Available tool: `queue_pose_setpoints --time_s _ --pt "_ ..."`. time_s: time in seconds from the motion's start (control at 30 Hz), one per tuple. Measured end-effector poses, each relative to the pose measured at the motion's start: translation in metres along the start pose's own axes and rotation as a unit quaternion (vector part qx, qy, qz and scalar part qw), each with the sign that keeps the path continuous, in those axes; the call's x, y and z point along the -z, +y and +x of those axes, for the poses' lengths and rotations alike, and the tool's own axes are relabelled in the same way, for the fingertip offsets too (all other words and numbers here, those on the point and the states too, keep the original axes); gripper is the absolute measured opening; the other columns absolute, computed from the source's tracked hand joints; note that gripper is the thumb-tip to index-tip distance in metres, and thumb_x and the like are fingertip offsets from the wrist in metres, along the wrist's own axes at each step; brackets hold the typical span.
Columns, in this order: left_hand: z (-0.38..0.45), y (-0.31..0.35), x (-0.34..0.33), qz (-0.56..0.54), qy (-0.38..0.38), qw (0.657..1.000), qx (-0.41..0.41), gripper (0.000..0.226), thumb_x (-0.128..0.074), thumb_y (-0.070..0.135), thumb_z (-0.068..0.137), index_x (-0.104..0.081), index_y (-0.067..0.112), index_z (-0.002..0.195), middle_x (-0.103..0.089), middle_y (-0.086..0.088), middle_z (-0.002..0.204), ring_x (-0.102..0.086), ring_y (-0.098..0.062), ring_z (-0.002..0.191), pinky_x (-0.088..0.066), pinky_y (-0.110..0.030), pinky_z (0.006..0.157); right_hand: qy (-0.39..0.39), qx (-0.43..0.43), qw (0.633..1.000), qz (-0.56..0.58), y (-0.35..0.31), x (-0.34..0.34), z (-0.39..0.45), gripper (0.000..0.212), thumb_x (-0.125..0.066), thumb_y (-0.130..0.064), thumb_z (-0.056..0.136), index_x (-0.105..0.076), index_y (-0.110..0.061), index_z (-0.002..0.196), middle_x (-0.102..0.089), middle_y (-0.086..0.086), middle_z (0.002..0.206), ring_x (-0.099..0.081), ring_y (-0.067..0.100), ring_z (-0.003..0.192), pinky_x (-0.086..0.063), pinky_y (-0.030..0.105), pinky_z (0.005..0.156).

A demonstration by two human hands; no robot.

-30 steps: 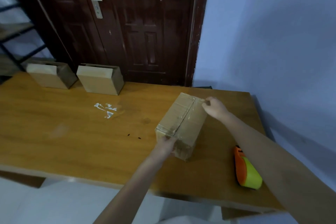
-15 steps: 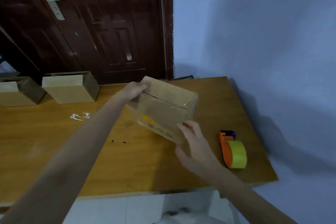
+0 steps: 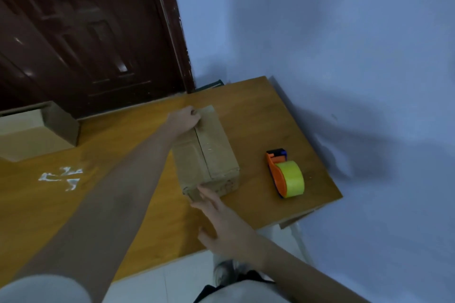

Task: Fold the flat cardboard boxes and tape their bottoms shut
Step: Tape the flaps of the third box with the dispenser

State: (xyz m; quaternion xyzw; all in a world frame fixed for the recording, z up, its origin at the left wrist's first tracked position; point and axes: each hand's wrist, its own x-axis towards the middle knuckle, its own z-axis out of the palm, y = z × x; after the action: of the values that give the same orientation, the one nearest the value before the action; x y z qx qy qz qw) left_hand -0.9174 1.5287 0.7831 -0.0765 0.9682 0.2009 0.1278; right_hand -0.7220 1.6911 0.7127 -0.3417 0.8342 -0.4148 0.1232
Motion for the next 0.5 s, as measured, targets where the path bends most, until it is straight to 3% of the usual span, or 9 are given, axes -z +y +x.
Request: queue_pose_setpoints --time_s 0.07,0.1,0.17,0.23,0.33,0.4,0.5 --pt "0.013 -0.007 -0.007 0.017 0.012 1.0 -0.017 0.041 -0.039 0.03 0.1 -0.048 0.007 0.133 -0.05 -0.017 0.135 -0.046 -0.033 0.123 -0.037 -0.039 0.102 0.005 0.009 1.0 0.011 0.007 0.005 -0.004 0.042 -0.051 -0.019 0.093 -0.044 -0.015 0.135 -0.018 -0.006 0.155 -0.052 -0.012 0.092 -0.042 0.013 0.073" --pt "0.02 -0.013 -0.012 0.016 0.018 0.999 -0.028 0.042 -0.04 0.03 0.1 -0.048 0.008 0.134 -0.051 -0.016 0.135 -0.047 -0.033 0.123 -0.038 -0.039 0.101 0.025 0.008 1.0 0.007 0.011 0.009 -0.007 0.037 -0.051 -0.019 0.093 -0.05 -0.016 0.13 -0.029 -0.007 0.151 -0.054 -0.009 0.076 -0.043 0.013 0.067" --pt "0.027 -0.015 -0.015 0.018 0.033 0.998 -0.04 0.045 -0.041 0.032 0.099 -0.043 0.011 0.139 -0.046 -0.013 0.14 -0.042 -0.03 0.128 -0.035 -0.04 0.105 0.125 -0.016 0.992 -0.015 0.021 0.021 -0.016 0.03 -0.053 -0.019 0.088 -0.061 -0.017 0.117 -0.049 -0.007 0.135 -0.054 -0.001 0.066 -0.048 0.016 0.062" --pt "0.026 -0.01 -0.019 0.027 0.08 0.993 -0.081 0.047 -0.043 0.031 0.098 -0.04 0.013 0.141 -0.043 -0.01 0.143 -0.037 -0.029 0.132 -0.031 -0.042 0.108 0.264 -0.077 0.959 -0.063 0.037 0.036 -0.026 0.031 -0.057 -0.02 0.082 -0.062 -0.016 0.112 -0.054 -0.003 0.125 -0.057 0.001 0.09 -0.052 0.02 0.073" --pt "0.006 0.009 -0.028 -0.015 0.144 0.977 -0.159 0.039 -0.046 0.021 0.096 -0.049 0.009 0.133 -0.05 -0.012 0.135 -0.041 -0.028 0.127 -0.032 -0.04 0.104 0.406 -0.27 0.868 -0.092 0.07 0.06 -0.044 0.057 -0.074 -0.016 0.075 -0.051 -0.007 0.126 -0.045 0.012 0.133 -0.043 0.023 0.123 -0.042 0.033 0.094" --pt "-0.018 0.027 -0.038 -0.049 0.169 0.961 -0.212 0.033 -0.049 0.016 0.094 -0.055 0.007 0.125 -0.055 -0.012 0.127 -0.046 -0.027 0.121 -0.035 -0.038 0.1 0.396 -0.379 0.832 -0.079 0.09 0.069 -0.052 0.077 -0.079 -0.025 0.072 -0.04 -0.005 0.135 -0.038 0.015 0.138 -0.036 0.029 0.128 -0.039 0.041 0.099" --pt "-0.052 0.046 -0.062 -0.084 0.168 0.948 -0.257 0.026 -0.053 0.013 0.091 -0.061 0.01 0.116 -0.057 -0.009 0.124 -0.047 -0.025 0.122 -0.032 -0.034 0.103 0.342 -0.456 0.821 -0.031 0.112 0.067 -0.054 0.091 -0.08 -0.034 0.071 -0.029 -0.005 0.141 -0.032 0.017 0.141 -0.034 0.032 0.131 -0.038 0.045 0.101"
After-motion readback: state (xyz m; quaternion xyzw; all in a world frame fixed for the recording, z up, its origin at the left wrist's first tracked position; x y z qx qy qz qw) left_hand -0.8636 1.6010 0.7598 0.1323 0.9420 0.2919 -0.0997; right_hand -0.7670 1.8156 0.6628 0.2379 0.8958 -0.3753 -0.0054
